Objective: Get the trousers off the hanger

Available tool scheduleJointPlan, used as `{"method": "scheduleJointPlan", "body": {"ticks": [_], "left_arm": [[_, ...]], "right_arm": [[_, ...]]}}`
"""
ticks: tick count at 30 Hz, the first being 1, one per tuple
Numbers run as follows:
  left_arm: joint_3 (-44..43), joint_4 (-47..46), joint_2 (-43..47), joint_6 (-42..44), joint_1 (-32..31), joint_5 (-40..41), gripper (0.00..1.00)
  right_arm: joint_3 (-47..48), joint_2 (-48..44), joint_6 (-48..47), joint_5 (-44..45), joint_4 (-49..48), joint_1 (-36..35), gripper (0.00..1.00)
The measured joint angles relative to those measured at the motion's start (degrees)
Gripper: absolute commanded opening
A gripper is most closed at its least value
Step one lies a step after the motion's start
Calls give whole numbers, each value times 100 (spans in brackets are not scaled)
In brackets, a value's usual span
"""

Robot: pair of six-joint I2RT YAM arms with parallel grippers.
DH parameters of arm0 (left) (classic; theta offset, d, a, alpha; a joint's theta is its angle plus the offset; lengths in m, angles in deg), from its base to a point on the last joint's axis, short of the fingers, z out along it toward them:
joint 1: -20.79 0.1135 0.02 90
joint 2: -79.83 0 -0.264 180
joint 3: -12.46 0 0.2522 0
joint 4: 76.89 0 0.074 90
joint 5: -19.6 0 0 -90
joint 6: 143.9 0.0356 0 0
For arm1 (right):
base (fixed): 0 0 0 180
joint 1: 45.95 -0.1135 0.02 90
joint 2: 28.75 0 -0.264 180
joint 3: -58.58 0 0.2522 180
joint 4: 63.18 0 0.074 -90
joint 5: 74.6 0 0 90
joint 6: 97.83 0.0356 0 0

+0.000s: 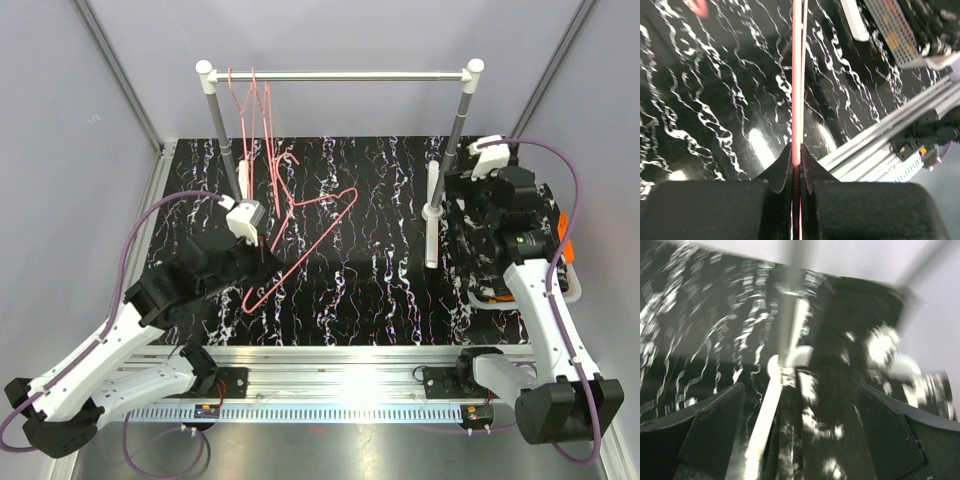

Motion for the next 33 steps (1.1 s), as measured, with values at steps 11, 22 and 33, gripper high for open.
{"method": "scheduleJointPlan", "body": {"ticks": [11,22,33], "left_arm": [[-363,323,-127,55,2,431,0],[-522,472,-133,286,2,638,0],[-476,350,66,651,0,468,0]], "right_arm": [[452,535,2621,1808,1241,800,99],[3528,3145,3165,931,2361,1626,99],[7248,6942,2420,155,4118,1624,99]]}}
